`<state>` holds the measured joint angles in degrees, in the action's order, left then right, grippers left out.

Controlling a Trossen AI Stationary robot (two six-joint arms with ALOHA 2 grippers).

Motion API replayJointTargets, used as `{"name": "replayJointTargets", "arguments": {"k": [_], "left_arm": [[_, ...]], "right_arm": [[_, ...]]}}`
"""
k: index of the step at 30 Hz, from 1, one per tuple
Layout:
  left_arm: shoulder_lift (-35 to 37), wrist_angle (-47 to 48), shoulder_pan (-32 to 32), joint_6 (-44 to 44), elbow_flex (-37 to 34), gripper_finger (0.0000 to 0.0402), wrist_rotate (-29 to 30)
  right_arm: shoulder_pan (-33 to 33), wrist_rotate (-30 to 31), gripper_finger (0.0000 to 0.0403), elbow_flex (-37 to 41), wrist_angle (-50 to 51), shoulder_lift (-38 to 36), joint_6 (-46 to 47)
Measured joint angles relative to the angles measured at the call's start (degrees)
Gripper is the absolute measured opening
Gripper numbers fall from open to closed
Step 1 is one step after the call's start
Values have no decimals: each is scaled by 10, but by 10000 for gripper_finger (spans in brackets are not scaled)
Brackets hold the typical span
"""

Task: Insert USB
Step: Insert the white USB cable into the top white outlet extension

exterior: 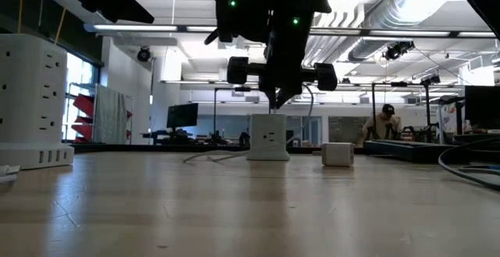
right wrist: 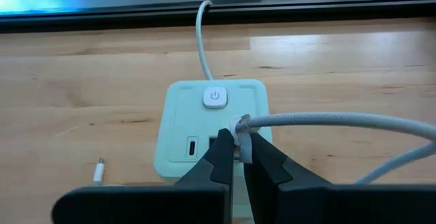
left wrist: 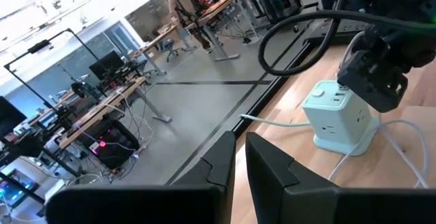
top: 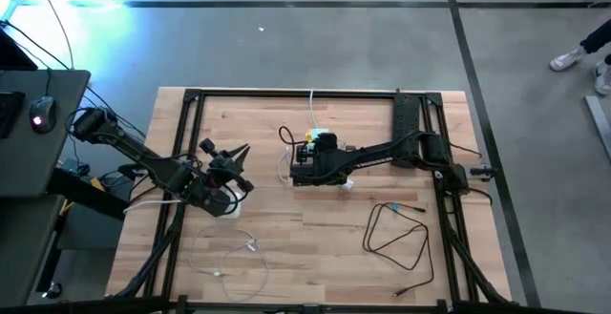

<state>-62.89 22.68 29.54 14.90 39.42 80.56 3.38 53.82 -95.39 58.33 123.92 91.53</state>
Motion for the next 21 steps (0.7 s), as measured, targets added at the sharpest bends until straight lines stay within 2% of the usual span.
{"name": "replayJointTargets", "arguments": {"k": [21], "left_arm": [[0, -1, 2, 0, 0, 14, 0]], "right_arm": [[-2, 7, 0, -4, 7, 21, -1]]}}
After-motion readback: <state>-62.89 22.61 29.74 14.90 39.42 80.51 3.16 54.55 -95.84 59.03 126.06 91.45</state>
